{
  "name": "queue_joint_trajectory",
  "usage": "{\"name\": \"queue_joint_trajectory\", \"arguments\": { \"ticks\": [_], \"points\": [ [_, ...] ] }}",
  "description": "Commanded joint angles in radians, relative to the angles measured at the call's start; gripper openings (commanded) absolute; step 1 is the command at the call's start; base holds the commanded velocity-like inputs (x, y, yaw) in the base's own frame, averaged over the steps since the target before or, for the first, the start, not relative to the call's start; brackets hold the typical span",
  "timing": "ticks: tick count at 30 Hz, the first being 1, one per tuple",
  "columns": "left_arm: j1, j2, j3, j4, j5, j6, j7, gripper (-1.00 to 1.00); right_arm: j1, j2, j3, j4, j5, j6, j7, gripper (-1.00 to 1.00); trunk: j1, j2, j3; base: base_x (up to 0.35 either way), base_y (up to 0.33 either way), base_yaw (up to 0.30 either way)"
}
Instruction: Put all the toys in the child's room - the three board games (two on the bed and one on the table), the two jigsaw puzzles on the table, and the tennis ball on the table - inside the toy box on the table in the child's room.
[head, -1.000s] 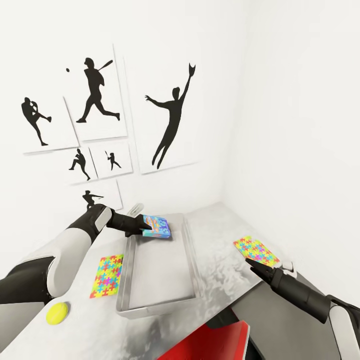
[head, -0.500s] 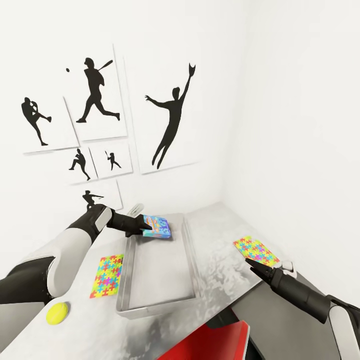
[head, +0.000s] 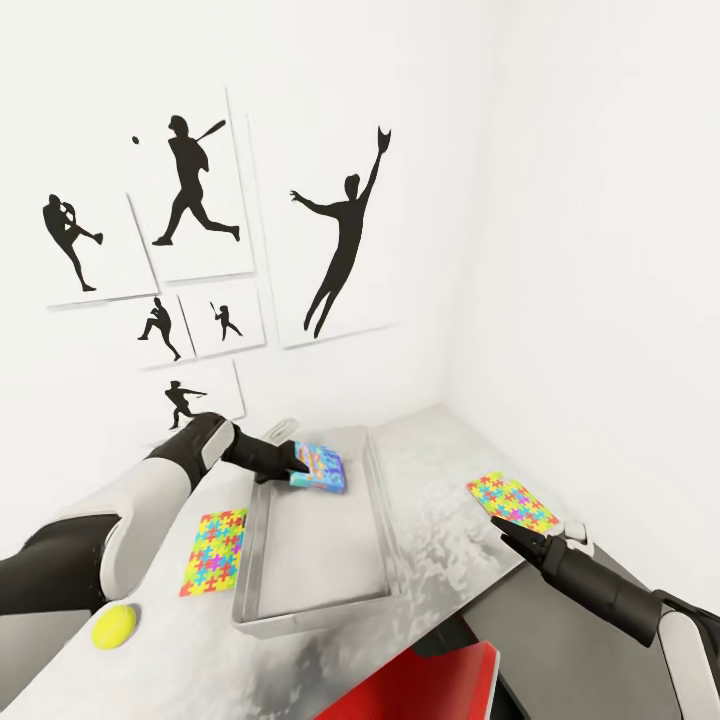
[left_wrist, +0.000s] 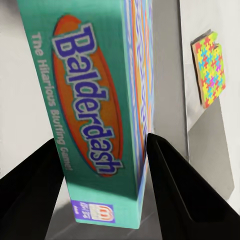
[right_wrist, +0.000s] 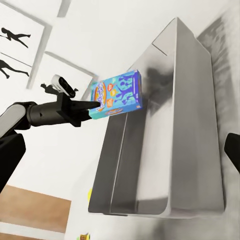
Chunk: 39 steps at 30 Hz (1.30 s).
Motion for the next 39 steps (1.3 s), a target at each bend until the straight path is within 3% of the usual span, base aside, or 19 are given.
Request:
{"name": "queue_joint_trajectory", "arguments": {
  "ticks": [1, 8, 39],
  "points": [
    [-0.001, -0.001, 0.004, 0.0, 0.003, 0.008, 0.003, -1.0, -0.001, 0.0, -0.001, 0.0, 0.004, 0.004, 0.006, 1.0, 0.001, -0.002, -0.002, 0.0, 0.0, 0.0],
    [-0.001, -0.004, -0.009, 0.002, 0.005, 0.008, 0.004, -1.0, -0.001, 0.0, -0.001, 0.0, 0.004, 0.004, 0.006, 1.0, 0.001, -0.002, -0.002, 0.0, 0.0, 0.0],
    [-0.001, -0.007, -0.004, -0.019, 0.01, -0.02, 0.003, -1.0, -0.001, 0.0, -0.001, 0.001, 0.007, 0.004, 0.009, 1.0, 0.001, -0.002, -0.002, 0.0, 0.0, 0.0]
  ]
}}
